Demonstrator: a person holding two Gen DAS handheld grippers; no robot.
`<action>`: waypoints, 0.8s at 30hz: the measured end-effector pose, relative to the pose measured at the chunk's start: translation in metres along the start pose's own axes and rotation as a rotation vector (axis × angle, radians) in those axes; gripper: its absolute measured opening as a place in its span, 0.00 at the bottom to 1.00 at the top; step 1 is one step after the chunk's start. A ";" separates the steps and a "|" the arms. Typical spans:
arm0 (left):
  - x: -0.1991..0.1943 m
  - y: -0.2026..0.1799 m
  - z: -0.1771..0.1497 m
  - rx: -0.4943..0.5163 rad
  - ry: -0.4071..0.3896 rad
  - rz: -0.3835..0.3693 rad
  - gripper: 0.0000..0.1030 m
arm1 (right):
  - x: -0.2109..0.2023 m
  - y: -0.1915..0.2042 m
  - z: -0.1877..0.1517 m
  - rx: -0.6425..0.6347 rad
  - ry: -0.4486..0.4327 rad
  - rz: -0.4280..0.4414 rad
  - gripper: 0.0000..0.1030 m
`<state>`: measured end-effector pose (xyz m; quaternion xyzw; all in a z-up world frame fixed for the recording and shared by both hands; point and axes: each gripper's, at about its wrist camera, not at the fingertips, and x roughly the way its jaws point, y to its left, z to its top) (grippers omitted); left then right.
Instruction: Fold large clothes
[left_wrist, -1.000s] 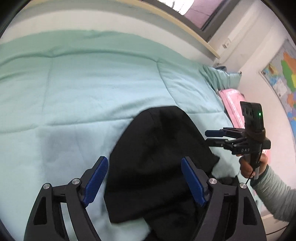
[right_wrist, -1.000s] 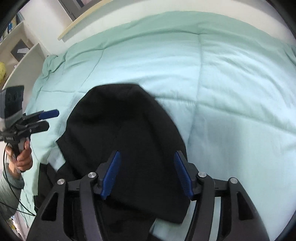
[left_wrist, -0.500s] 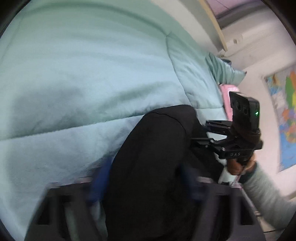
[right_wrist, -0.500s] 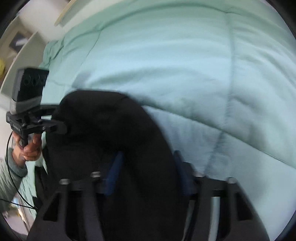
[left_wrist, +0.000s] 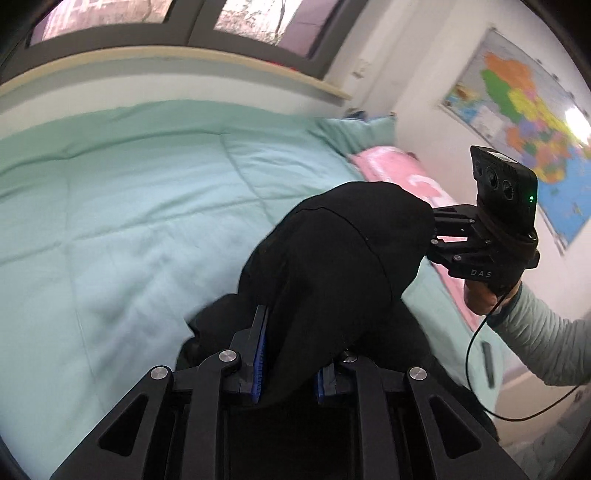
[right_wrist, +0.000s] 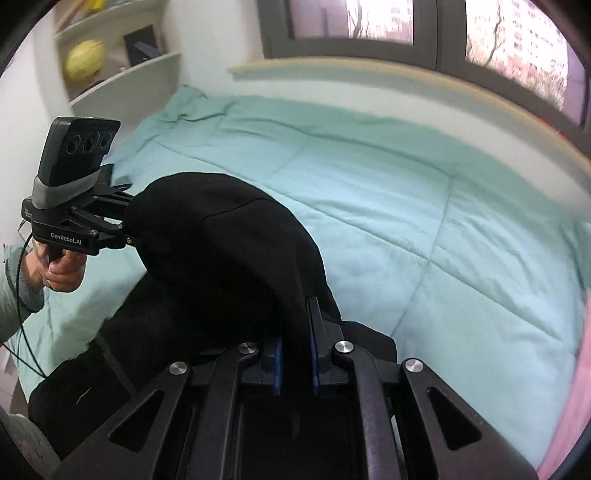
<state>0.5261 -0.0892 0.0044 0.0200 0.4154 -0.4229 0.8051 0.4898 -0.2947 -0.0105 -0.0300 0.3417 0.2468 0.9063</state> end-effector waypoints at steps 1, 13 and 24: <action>-0.006 -0.014 -0.009 0.003 -0.003 0.002 0.20 | -0.015 0.015 -0.012 -0.004 -0.005 -0.014 0.13; -0.032 -0.098 -0.171 -0.022 0.044 -0.006 0.19 | -0.052 0.133 -0.166 -0.028 0.030 -0.137 0.13; 0.000 -0.110 -0.272 0.035 -0.053 0.134 0.22 | -0.013 0.169 -0.262 -0.048 0.003 -0.262 0.24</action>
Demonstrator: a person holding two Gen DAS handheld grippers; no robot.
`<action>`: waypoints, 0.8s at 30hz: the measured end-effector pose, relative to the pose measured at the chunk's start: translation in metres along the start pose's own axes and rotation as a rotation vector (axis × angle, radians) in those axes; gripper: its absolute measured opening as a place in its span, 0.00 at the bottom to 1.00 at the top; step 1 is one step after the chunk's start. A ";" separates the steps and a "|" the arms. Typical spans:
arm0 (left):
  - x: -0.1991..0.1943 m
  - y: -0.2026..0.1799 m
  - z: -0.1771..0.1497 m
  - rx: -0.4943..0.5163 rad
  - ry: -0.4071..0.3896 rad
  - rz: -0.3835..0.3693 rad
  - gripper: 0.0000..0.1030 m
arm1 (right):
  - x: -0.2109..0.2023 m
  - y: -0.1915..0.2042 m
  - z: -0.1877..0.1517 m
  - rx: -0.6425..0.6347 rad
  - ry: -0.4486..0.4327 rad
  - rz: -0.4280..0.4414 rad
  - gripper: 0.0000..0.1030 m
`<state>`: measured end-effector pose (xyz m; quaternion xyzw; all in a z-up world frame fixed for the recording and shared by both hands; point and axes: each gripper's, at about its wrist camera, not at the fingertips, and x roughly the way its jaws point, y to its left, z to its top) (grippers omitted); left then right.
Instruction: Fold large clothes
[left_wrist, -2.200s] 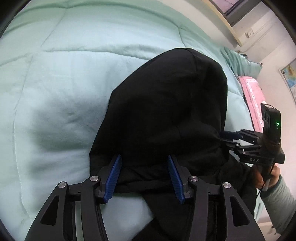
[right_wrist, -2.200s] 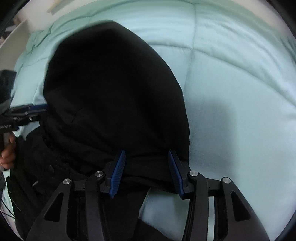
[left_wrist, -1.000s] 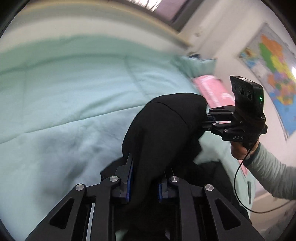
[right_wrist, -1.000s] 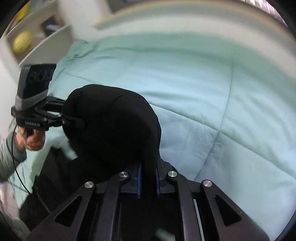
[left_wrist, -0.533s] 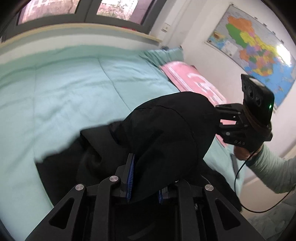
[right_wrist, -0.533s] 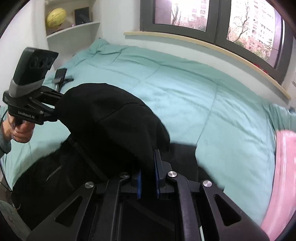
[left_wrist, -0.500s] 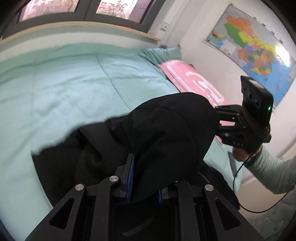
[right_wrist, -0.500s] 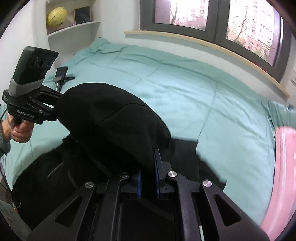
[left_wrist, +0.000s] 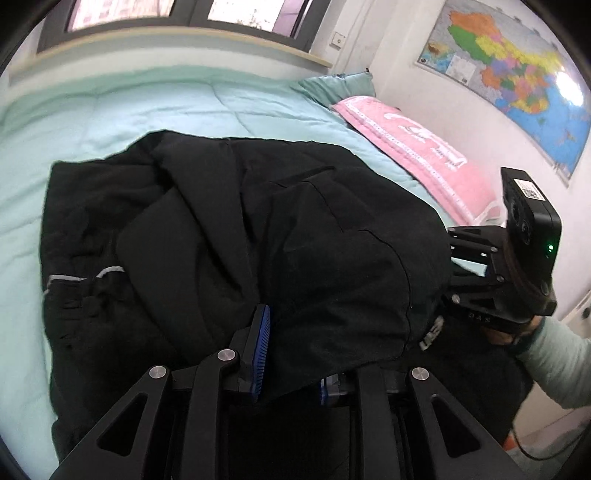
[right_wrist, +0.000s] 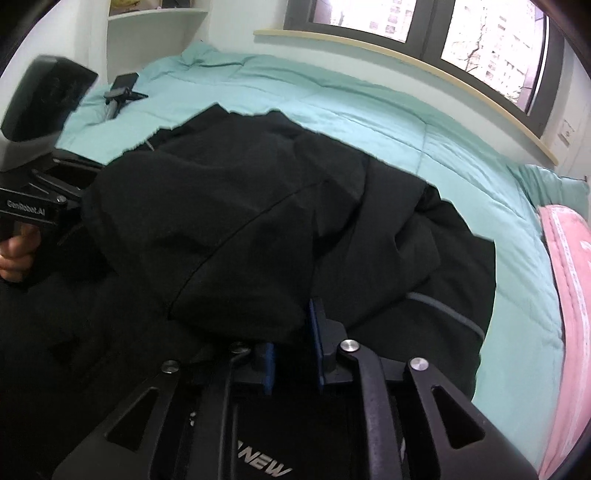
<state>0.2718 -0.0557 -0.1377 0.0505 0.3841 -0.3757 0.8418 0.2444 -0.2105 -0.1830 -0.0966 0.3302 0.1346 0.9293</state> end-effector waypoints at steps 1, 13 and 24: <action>-0.004 -0.004 -0.002 0.016 -0.009 0.025 0.22 | -0.003 0.000 -0.005 0.012 0.001 0.008 0.29; -0.134 -0.025 0.016 -0.187 -0.259 -0.055 0.60 | -0.116 -0.056 -0.003 0.269 -0.176 0.115 0.60; 0.011 0.003 0.048 -0.359 0.012 -0.068 0.62 | 0.015 -0.056 0.071 0.311 0.088 0.192 0.66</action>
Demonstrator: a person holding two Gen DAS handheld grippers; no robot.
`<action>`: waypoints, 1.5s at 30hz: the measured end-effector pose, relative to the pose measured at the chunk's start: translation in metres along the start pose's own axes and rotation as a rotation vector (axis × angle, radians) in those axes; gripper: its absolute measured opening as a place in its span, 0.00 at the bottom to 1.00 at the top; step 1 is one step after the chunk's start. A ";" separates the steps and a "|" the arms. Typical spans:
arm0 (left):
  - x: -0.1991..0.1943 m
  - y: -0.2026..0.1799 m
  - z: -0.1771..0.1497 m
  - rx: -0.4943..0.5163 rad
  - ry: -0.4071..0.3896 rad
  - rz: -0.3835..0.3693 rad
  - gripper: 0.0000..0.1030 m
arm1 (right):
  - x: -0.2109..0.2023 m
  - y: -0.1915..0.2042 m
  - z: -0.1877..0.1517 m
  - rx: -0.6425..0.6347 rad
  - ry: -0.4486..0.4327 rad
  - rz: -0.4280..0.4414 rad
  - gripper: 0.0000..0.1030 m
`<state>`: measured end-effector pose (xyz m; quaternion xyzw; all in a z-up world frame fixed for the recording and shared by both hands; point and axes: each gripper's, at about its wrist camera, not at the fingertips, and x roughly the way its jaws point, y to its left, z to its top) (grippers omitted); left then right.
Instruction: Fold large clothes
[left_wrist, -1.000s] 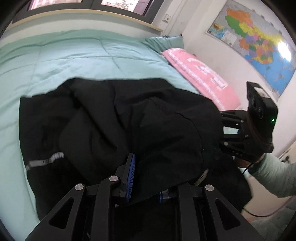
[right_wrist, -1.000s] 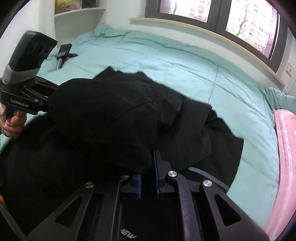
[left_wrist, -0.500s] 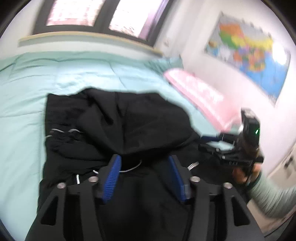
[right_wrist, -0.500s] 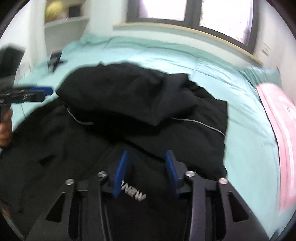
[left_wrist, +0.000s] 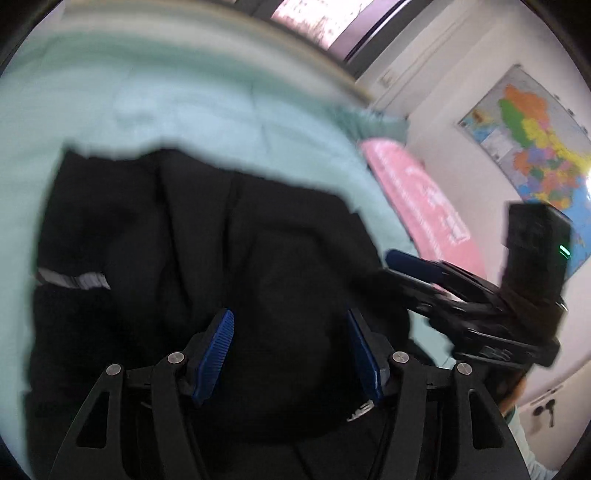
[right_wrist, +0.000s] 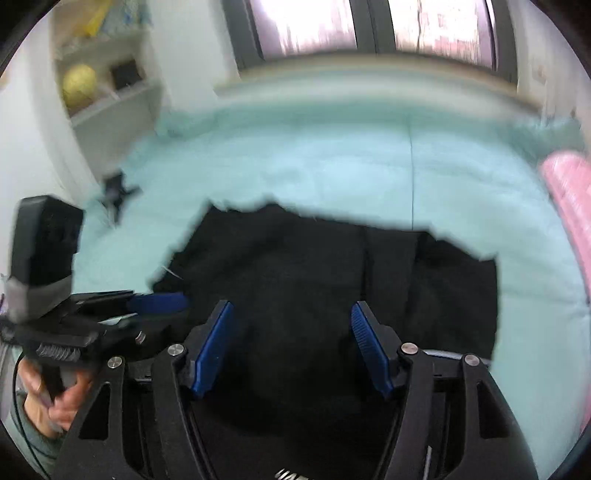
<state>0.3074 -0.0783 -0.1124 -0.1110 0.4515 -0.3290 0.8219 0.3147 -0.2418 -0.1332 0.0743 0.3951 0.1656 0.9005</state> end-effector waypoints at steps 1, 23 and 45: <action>0.013 0.011 -0.005 -0.023 0.018 0.024 0.61 | 0.029 -0.006 -0.009 -0.006 0.092 -0.007 0.66; 0.046 0.009 -0.059 0.057 0.044 0.122 0.61 | 0.026 0.006 -0.111 -0.174 -0.053 -0.069 0.70; -0.103 -0.006 -0.197 0.081 -0.136 0.289 0.62 | -0.073 0.026 -0.227 0.091 -0.049 -0.112 0.75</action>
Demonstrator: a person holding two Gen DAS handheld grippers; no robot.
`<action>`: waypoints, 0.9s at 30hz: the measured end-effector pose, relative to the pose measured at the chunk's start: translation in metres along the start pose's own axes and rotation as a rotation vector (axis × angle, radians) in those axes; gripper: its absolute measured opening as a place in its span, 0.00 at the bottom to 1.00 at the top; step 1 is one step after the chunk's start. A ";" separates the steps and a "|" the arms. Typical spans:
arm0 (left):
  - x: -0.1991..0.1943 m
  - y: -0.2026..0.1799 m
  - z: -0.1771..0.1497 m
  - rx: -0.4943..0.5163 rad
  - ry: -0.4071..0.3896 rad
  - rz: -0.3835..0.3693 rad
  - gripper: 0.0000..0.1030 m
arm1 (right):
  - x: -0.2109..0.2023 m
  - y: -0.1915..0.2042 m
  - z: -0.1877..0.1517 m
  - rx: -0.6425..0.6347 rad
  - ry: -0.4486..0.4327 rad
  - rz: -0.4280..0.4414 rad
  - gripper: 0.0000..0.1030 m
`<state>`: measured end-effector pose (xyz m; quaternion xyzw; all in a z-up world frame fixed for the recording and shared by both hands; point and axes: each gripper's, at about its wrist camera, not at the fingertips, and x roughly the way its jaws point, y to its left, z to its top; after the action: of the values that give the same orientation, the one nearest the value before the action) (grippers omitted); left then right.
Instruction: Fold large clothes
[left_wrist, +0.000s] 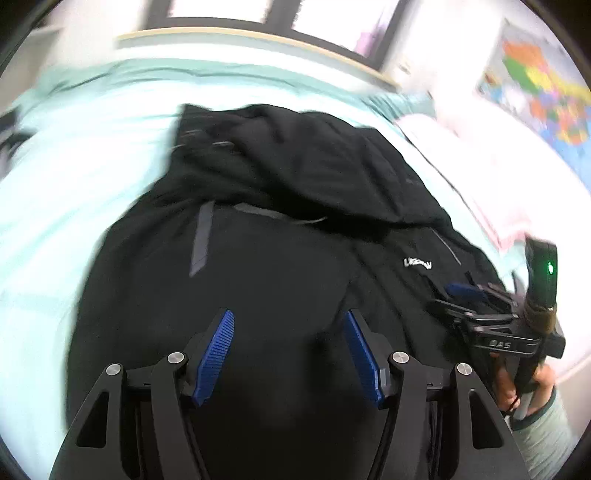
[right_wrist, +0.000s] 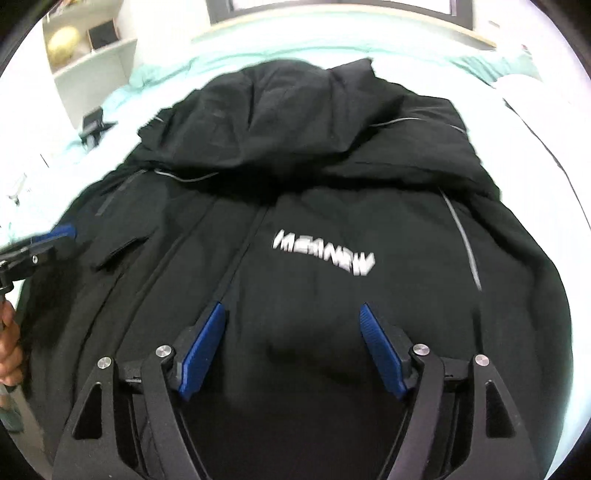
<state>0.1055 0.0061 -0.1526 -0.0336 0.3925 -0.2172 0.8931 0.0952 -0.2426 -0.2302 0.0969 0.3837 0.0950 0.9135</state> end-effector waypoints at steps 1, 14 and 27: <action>-0.015 0.013 -0.008 -0.030 -0.013 0.013 0.62 | -0.010 -0.004 -0.008 0.016 -0.005 -0.005 0.75; -0.110 0.134 -0.048 -0.288 -0.023 -0.100 0.62 | -0.121 -0.101 -0.027 0.218 -0.127 -0.215 0.72; -0.054 0.096 -0.053 -0.261 0.155 -0.116 0.61 | -0.086 -0.133 -0.074 0.301 0.071 -0.053 0.53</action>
<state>0.0698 0.1208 -0.1743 -0.1552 0.4827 -0.2173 0.8340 -0.0037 -0.3847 -0.2558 0.2191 0.4280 0.0156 0.8767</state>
